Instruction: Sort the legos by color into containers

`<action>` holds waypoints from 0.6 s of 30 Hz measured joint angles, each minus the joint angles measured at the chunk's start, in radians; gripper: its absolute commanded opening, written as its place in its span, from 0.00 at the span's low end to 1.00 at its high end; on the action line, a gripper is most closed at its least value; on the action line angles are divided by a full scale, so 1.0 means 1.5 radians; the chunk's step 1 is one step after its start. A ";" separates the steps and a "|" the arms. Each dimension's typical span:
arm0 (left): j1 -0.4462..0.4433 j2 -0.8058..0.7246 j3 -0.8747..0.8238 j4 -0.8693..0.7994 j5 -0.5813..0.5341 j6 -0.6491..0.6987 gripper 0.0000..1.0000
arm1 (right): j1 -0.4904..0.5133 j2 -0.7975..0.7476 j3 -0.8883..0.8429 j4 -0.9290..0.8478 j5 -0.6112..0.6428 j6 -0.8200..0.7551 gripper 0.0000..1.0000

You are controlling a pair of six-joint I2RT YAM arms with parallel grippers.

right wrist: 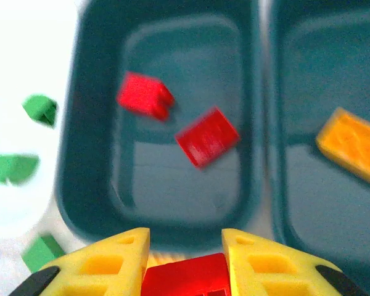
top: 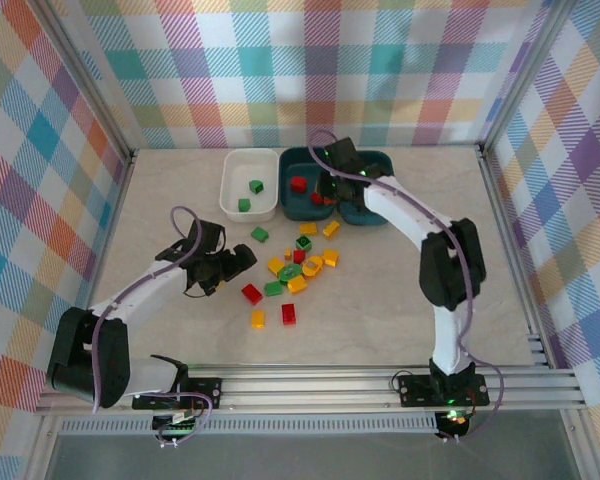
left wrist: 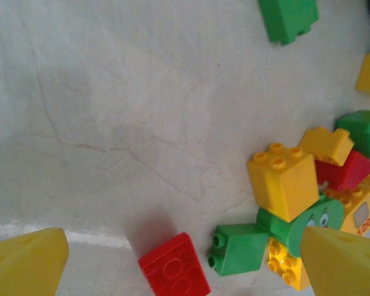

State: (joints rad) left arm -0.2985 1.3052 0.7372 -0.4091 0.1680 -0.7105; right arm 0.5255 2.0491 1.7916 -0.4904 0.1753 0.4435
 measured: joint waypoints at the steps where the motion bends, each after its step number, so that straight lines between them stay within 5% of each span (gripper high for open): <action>1: 0.000 -0.001 -0.003 -0.002 0.003 0.000 0.97 | 0.000 0.036 0.049 -0.008 -0.004 -0.008 0.30; 10: 0.005 -0.047 -0.032 -0.006 0.017 0.000 0.99 | -0.001 0.247 0.316 -0.129 -0.033 -0.059 0.56; 14: 0.005 -0.047 -0.031 -0.007 0.025 0.001 0.99 | -0.001 0.227 0.307 -0.140 -0.038 -0.068 0.57; 18: 0.005 -0.047 -0.024 -0.005 0.027 -0.003 0.98 | 0.004 0.093 0.145 -0.102 -0.040 -0.080 0.57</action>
State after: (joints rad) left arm -0.2913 1.2354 0.7006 -0.4171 0.2089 -0.7155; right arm 0.5316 2.1891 2.0098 -0.6434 0.1146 0.3233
